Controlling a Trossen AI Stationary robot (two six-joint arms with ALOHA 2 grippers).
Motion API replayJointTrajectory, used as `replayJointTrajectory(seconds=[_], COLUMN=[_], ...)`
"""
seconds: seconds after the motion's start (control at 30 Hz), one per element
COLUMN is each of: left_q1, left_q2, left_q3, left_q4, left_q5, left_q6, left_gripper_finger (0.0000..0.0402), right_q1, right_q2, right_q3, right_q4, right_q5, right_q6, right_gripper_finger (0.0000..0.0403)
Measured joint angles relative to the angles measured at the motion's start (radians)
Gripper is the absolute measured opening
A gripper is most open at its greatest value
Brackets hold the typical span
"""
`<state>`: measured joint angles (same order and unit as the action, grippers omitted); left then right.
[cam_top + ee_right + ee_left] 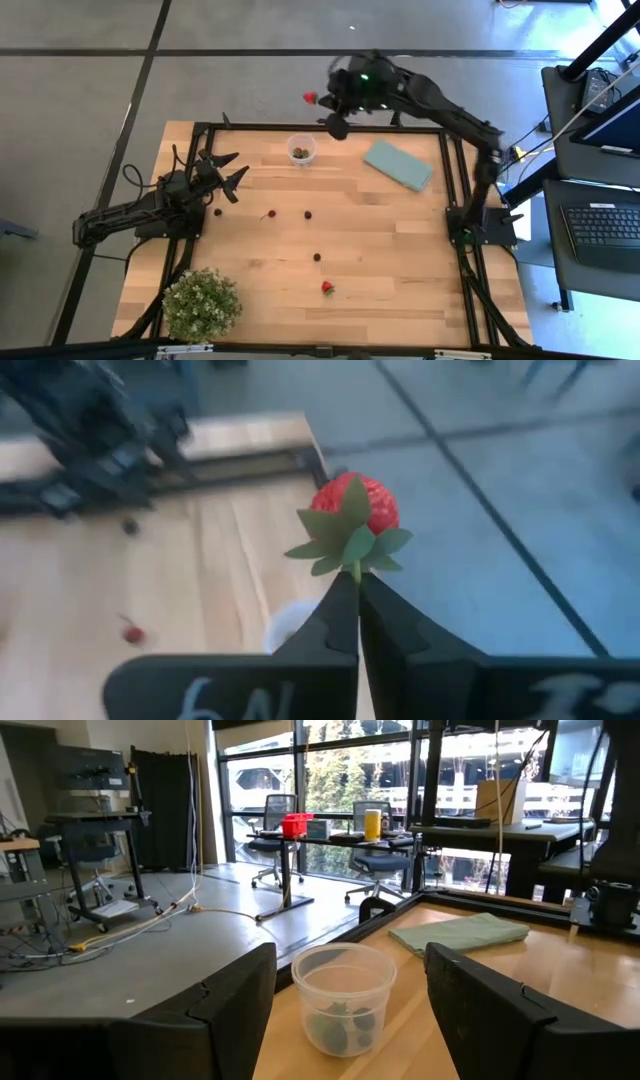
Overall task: Pick and placing Produce into tupperware
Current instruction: Put the top red strawberry into the transparent container
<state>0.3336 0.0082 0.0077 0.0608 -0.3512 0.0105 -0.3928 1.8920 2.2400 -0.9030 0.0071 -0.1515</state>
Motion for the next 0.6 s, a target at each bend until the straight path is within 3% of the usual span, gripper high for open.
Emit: replayJointTrajectory(seconds=[0.13,0.6], left_q1=[0.000,0.000], left_q2=[0.000,0.000], left_q3=[0.000,0.000], left_q4=[0.000,0.000], left_q5=[0.000,0.000], left_q6=[0.000,0.000], left_gripper_finger=[0.0247,0.0247], right_q1=[-0.030,-0.056], right_q2=[0.149,0.426], right_q3=[0.117,0.094], right_q4=[-0.082,-0.090], right_q5=[0.000,-0.009], right_q6=[-0.021,-0.065], right_gripper_finger=[0.0002,0.0002])
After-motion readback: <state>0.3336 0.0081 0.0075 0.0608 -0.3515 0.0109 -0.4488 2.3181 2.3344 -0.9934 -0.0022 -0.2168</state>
